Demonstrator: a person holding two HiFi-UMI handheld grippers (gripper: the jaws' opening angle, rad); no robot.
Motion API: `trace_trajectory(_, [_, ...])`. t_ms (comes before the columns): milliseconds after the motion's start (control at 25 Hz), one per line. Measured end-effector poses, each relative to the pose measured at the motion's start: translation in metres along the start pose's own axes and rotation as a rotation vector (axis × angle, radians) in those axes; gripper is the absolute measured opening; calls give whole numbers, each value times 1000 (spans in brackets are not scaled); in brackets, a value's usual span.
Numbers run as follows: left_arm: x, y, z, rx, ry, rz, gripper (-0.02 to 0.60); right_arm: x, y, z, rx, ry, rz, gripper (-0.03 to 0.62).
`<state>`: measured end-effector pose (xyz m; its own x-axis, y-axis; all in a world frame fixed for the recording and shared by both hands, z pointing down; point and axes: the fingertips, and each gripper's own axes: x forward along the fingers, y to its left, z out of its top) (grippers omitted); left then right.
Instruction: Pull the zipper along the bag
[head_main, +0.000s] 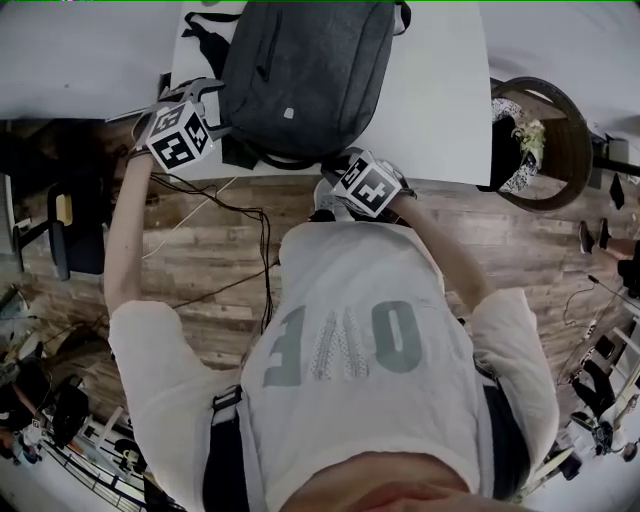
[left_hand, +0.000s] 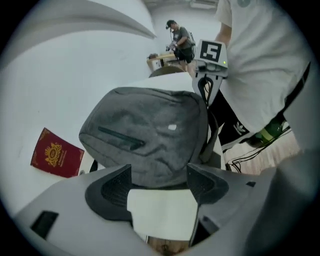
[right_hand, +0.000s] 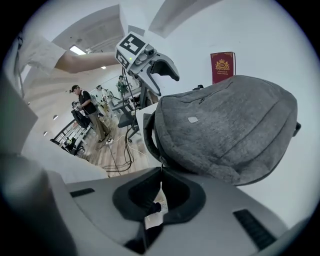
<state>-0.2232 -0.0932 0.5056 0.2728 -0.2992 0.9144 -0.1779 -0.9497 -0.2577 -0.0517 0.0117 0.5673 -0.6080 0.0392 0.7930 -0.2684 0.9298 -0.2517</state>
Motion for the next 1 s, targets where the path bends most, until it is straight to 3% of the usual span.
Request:
trace_trajectory(200, [19,-1,-43,113,162,-48,364,-2,-1,0,14,4,-2,32])
trace_trajectory(440, [54,-10,-55,259,261,-144,364,1,-4,0,7,3,-30,32])
trace_trajectory(1000, [61,-47,-14,19,72,-199,348,-33,-46,-29,62,17,-230,32])
